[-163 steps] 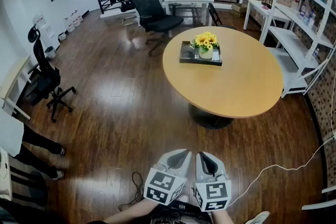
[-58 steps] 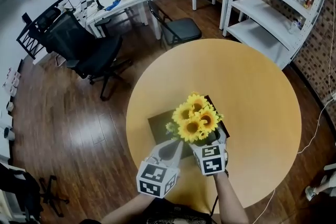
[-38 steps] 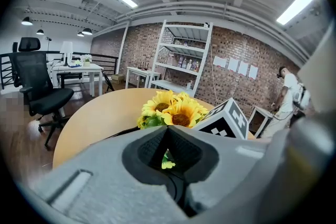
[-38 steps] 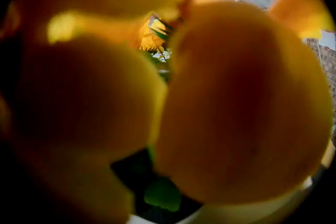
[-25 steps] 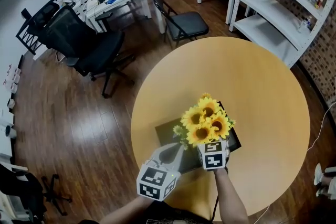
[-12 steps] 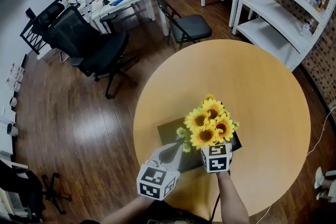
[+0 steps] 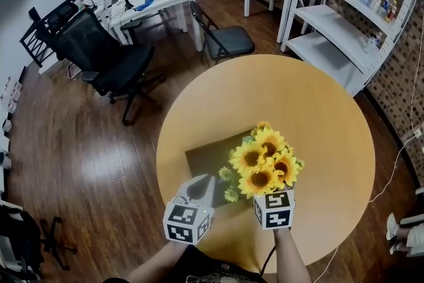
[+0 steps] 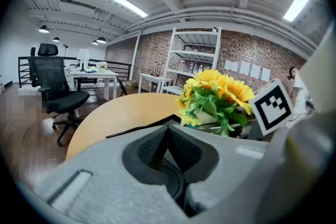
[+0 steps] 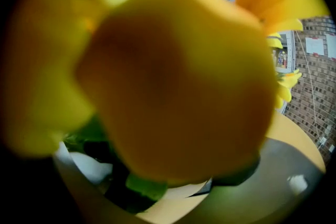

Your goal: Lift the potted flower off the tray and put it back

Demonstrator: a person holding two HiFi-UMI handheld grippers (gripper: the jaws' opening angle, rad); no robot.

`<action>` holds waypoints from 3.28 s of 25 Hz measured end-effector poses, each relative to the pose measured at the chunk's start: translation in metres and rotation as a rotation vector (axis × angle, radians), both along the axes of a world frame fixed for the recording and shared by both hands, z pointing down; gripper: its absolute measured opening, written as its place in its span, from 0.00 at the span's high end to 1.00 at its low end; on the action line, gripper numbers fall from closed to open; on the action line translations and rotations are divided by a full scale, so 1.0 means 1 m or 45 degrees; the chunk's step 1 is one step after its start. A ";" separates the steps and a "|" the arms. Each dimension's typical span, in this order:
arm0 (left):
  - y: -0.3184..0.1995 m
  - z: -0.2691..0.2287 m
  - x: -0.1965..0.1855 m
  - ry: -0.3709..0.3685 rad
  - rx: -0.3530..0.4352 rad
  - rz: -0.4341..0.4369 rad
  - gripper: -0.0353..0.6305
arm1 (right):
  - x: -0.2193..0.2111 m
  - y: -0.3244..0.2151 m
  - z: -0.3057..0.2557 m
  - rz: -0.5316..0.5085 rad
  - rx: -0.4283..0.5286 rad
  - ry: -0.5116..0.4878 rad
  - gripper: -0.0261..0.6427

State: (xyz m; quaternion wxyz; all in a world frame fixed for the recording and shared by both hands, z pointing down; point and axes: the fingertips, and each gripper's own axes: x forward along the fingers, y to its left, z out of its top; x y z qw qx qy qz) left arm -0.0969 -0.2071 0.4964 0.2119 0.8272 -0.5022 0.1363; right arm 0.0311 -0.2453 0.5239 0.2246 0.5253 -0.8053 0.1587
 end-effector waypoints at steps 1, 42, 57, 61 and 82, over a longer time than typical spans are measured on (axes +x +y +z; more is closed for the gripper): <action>0.002 0.001 0.000 -0.002 0.004 -0.009 0.94 | 0.004 0.006 -0.004 0.001 0.005 0.001 0.18; 0.022 -0.030 0.013 0.025 0.091 0.004 0.94 | 0.002 0.009 -0.001 0.000 0.010 0.007 0.18; -0.001 -0.017 -0.007 -0.003 0.041 0.079 0.94 | -0.033 -0.045 0.062 0.030 -0.078 0.067 0.18; -0.009 -0.017 -0.015 -0.013 0.039 0.069 0.94 | -0.034 -0.054 0.072 0.043 -0.089 0.083 0.18; -0.007 -0.013 -0.002 -0.020 0.029 0.050 0.94 | -0.036 -0.050 0.084 -0.003 -0.209 0.028 0.17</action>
